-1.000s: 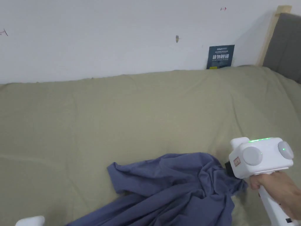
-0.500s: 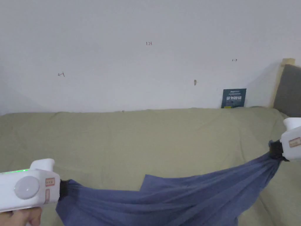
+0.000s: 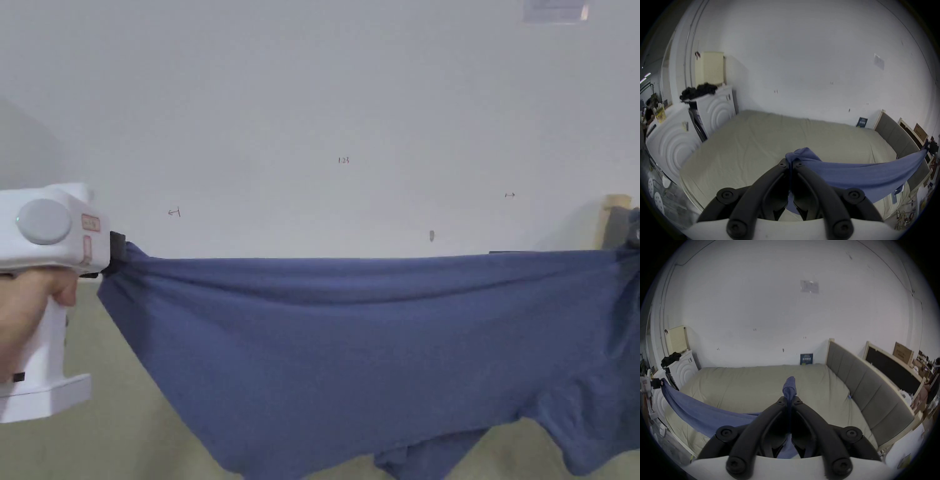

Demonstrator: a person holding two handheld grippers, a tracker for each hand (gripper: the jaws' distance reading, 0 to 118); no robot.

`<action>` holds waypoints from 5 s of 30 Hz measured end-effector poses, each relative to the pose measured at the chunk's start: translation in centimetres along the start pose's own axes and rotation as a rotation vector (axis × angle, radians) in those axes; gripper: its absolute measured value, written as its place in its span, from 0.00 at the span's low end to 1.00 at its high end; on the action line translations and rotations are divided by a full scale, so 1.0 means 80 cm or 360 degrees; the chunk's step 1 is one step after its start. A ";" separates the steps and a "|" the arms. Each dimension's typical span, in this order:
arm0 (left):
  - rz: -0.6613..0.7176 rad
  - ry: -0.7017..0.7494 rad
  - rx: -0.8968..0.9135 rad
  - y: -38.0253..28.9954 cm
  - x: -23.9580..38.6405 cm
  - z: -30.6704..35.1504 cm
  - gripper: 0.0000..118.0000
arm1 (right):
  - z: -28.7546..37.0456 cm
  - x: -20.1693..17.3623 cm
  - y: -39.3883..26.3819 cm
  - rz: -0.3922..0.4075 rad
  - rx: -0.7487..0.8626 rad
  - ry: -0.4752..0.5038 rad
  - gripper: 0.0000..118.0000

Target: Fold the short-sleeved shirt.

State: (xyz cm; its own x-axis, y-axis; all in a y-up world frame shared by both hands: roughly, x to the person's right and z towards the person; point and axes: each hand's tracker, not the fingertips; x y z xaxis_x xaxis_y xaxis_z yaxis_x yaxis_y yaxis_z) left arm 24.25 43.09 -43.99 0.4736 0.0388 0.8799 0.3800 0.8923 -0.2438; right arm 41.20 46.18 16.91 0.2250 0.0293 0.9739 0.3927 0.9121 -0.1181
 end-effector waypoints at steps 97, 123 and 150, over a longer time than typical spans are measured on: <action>0.0212 -0.0077 -0.0701 -0.437 -0.067 -0.040 0.89 | -0.023 -0.095 -0.446 -0.0052 -0.0612 0.0067 0.91; 0.0180 -0.0049 -0.0642 -0.441 -0.106 -0.089 0.99 | 0.049 -0.209 -0.481 -0.0099 -0.0319 0.0140 0.00; 0.0057 -0.0089 -0.0755 -0.450 -0.059 -0.155 0.00 | -0.054 -0.193 -0.454 -0.0048 -0.0486 0.0115 0.00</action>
State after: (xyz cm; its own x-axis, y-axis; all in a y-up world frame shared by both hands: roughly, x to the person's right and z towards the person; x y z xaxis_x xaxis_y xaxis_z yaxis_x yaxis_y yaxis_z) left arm 18.18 5.18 -44.42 0.4545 0.1011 0.8850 0.6912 0.5866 -0.4220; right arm 27.32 10.86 5.36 0.2677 -0.0354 0.9628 0.6472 0.7469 -0.1525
